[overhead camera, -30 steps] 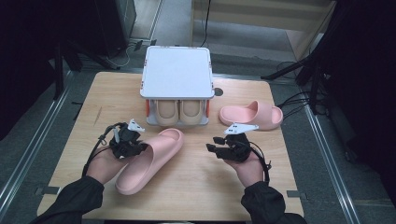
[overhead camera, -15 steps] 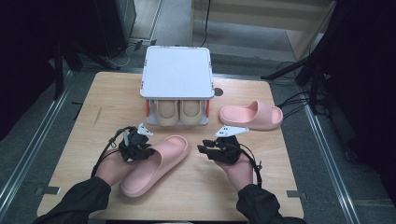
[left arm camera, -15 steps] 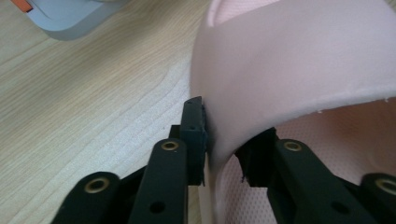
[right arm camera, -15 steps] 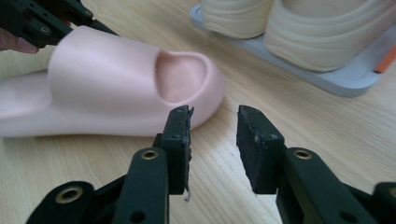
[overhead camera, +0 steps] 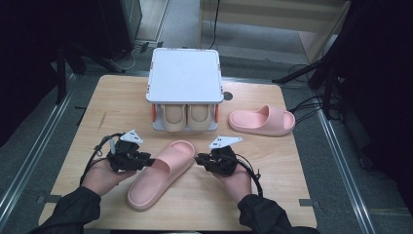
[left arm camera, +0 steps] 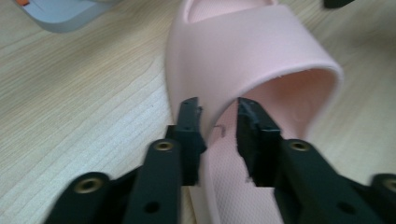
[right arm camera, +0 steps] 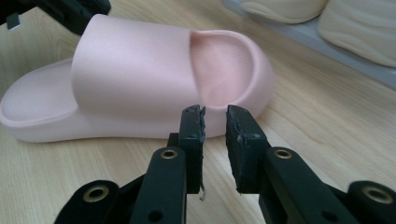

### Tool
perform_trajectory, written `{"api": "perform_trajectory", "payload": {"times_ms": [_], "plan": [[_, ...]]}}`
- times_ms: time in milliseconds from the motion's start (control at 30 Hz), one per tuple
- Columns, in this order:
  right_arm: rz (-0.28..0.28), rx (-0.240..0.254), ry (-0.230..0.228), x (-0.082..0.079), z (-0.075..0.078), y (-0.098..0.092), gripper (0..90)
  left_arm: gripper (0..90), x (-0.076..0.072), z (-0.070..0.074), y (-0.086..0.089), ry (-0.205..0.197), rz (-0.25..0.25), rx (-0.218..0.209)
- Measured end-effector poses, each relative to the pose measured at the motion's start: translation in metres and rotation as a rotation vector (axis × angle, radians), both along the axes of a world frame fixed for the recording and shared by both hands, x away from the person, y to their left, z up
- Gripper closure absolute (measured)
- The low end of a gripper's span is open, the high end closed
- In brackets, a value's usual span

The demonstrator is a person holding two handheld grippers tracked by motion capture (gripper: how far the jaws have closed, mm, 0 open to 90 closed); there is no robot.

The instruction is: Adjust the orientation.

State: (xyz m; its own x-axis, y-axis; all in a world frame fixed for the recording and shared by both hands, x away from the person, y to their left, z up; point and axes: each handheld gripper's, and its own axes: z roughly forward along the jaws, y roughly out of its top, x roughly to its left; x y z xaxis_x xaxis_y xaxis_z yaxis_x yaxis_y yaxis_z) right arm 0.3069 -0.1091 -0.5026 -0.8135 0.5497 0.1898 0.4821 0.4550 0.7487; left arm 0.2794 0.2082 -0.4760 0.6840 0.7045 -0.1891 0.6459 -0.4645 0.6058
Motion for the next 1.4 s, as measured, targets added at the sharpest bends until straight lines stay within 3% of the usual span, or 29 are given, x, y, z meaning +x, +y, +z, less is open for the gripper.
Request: {"api": "perform_trajectory", "payload": {"times_ms": [100, 233, 300, 533, 733, 933, 1167, 1400], "plan": [[0.021, 0.016, 0.041, 0.0, -0.004, 0.006, 80.6, 78.1, 0.001, 0.0, 0.01, 0.006, 0.013, -0.004], [0.054, -0.005, 0.047, -0.004, -0.009, 0.017, 81.6, 80.1, 0.009, -0.014, 0.017, 0.042, 0.043, 0.048], [0.06, -0.015, 0.045, -0.005, -0.011, 0.022, 81.5, 79.4, 0.011, -0.018, 0.017, 0.063, 0.035, 0.043], [0.054, -0.036, 0.026, 0.004, -0.014, 0.029, 80.9, 80.1, 0.008, -0.026, 0.004, 0.069, -0.016, 0.065], [0.046, -0.059, 0.005, 0.014, -0.014, 0.032, 79.6, 78.1, 0.002, -0.029, 0.004, 0.095, -0.035, 0.02], [0.036, -0.056, 0.005, 0.022, -0.014, 0.037, 79.7, 76.0, 0.0, -0.028, 0.003, 0.081, -0.036, 0.008], [0.043, -0.068, -0.03, 0.02, -0.007, 0.03, 75.1, 61.1, 0.001, -0.018, 0.026, 0.057, 0.049, -0.088], [0.02, -0.052, -0.046, 0.012, 0.012, 0.004, 72.9, 49.8, 0.005, -0.013, 0.032, 0.031, 0.087, -0.1]]}}
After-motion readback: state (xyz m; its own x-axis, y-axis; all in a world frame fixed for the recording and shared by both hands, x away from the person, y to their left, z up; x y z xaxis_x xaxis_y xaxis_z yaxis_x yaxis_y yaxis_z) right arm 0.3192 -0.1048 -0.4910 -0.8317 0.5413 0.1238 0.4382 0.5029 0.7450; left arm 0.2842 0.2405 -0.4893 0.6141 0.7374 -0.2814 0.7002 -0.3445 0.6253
